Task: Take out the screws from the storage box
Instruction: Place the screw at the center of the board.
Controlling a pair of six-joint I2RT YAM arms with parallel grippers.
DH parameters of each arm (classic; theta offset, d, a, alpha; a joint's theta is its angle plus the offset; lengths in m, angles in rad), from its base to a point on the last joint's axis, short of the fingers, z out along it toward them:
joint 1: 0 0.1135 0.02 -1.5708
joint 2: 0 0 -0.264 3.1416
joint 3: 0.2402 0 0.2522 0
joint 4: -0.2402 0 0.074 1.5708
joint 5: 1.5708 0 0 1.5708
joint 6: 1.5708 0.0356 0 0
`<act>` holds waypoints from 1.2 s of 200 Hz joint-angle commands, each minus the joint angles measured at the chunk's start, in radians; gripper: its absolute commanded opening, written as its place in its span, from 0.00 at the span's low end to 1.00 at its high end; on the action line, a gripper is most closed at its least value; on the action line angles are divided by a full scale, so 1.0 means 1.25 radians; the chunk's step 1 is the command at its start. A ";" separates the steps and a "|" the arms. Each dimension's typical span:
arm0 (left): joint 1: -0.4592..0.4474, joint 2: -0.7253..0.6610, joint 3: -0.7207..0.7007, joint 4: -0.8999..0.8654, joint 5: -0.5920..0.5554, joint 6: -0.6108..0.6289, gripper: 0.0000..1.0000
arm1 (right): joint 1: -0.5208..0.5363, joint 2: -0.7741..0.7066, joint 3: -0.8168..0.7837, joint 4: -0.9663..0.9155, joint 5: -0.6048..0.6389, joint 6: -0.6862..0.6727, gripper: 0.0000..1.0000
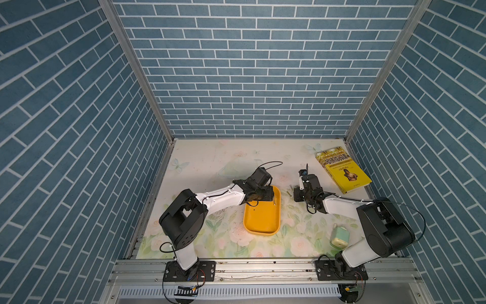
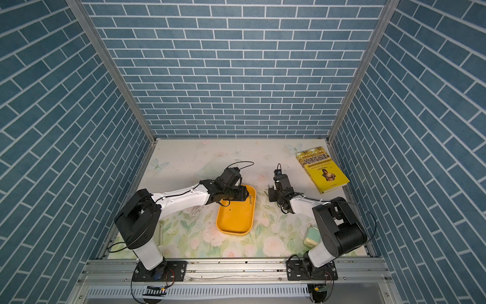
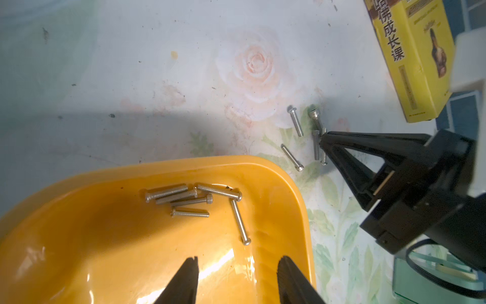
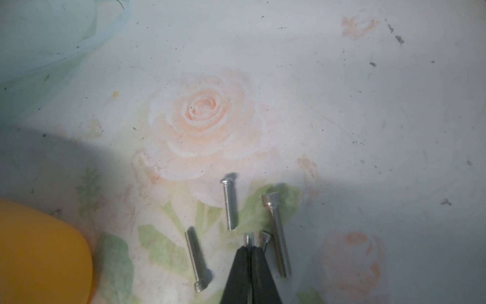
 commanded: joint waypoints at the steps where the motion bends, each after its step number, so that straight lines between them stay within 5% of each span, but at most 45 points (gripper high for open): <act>1: -0.009 0.023 0.014 -0.025 -0.014 -0.010 0.52 | 0.000 -0.010 -0.010 0.021 -0.017 -0.012 0.03; 95: -0.025 0.093 0.077 -0.075 -0.027 -0.032 0.50 | 0.000 -0.008 -0.015 0.031 -0.033 -0.014 0.25; 240: -0.043 0.242 0.202 -0.191 -0.058 -0.018 0.46 | 0.000 0.022 0.008 0.016 -0.047 -0.022 0.28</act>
